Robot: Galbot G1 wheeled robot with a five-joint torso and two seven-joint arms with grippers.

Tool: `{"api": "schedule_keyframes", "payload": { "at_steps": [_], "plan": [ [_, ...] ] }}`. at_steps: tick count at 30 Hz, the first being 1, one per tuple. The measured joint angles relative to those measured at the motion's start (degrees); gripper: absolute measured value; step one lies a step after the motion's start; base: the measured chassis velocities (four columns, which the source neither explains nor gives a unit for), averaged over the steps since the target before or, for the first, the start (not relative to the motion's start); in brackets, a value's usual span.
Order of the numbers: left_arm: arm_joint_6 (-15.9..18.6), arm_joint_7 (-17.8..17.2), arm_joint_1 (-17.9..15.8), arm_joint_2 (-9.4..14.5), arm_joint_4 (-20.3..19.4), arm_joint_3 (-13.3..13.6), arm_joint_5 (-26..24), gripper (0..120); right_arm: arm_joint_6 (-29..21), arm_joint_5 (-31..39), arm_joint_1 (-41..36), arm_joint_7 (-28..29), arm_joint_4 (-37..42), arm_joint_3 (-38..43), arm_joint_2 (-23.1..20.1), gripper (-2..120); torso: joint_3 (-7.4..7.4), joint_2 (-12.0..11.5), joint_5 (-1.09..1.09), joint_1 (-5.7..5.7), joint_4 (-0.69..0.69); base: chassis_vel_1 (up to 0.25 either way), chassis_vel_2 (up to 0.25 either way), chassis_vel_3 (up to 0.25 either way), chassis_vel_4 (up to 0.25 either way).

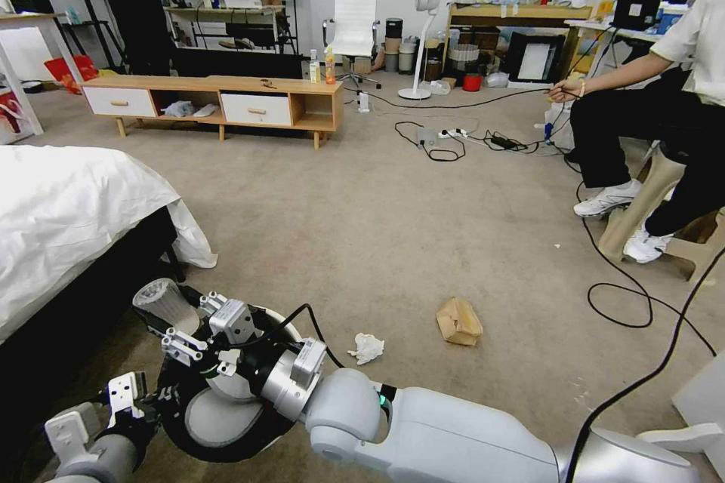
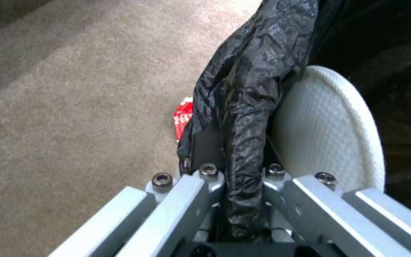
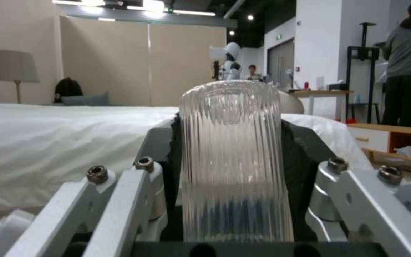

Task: Pick up the trash bin and place the garbage on the floor into it.

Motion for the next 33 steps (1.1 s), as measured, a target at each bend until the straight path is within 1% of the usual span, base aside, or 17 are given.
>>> {"api": "schedule_keyframes", "payload": {
  "at_steps": [33],
  "plan": [
    [-0.1, 0.0, 0.5, 0.3, -0.9, 0.0, -0.6, 2, 3.1, -4.8, -3.8, -1.5, -6.9, -0.9, 1.3, 41, 0.0, 0.0, 0.0, 0.0, 0.0, 0.0, 0.0, 0.0, 0.0]
  ]
}}
